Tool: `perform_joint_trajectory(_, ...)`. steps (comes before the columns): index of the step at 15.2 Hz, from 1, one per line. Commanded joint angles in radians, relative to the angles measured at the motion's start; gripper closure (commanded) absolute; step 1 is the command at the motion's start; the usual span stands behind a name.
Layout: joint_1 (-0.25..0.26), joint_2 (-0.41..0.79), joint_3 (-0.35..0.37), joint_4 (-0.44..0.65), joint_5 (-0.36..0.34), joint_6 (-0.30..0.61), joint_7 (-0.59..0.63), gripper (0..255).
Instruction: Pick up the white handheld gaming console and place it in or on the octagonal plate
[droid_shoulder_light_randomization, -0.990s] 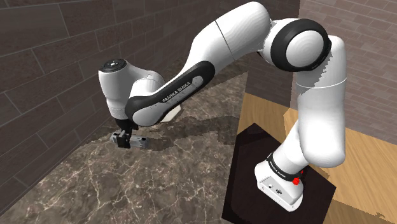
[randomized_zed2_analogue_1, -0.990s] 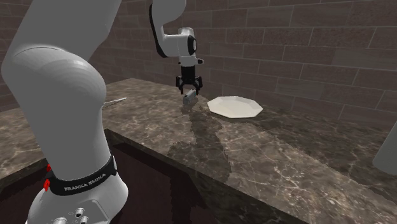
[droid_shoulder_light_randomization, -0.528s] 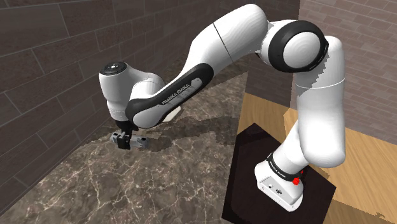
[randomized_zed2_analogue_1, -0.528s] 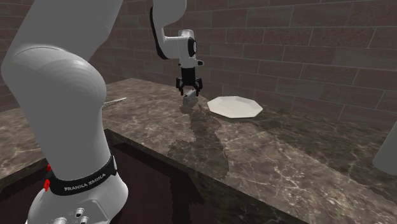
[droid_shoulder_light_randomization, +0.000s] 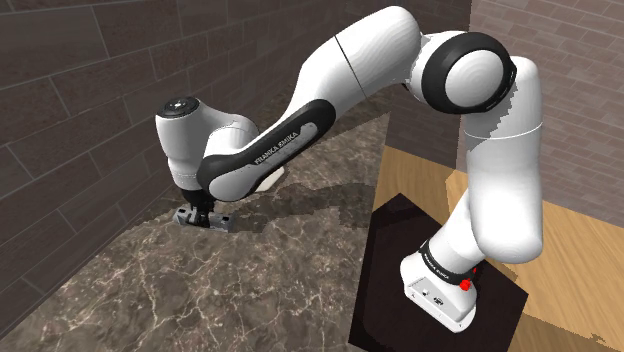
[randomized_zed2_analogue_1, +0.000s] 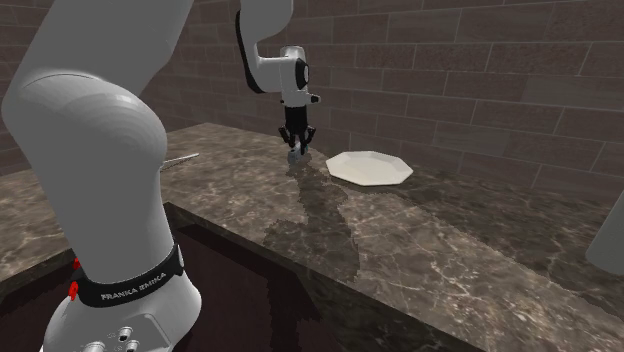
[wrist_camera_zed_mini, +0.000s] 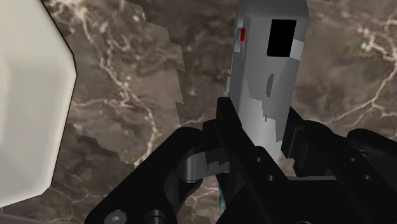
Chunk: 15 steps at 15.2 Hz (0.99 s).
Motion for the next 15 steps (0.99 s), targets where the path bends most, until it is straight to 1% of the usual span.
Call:
perform_joint_trajectory(1,0.000,0.000,0.000,0.000,0.000,0.000,0.000,255)
perform_joint_trajectory(3,0.000,0.001,0.000,0.000,0.000,0.000,0.000,255)
perform_joint_trajectory(15,-0.023,-0.099,0.034,0.018,0.051,-0.111,-0.035,255)
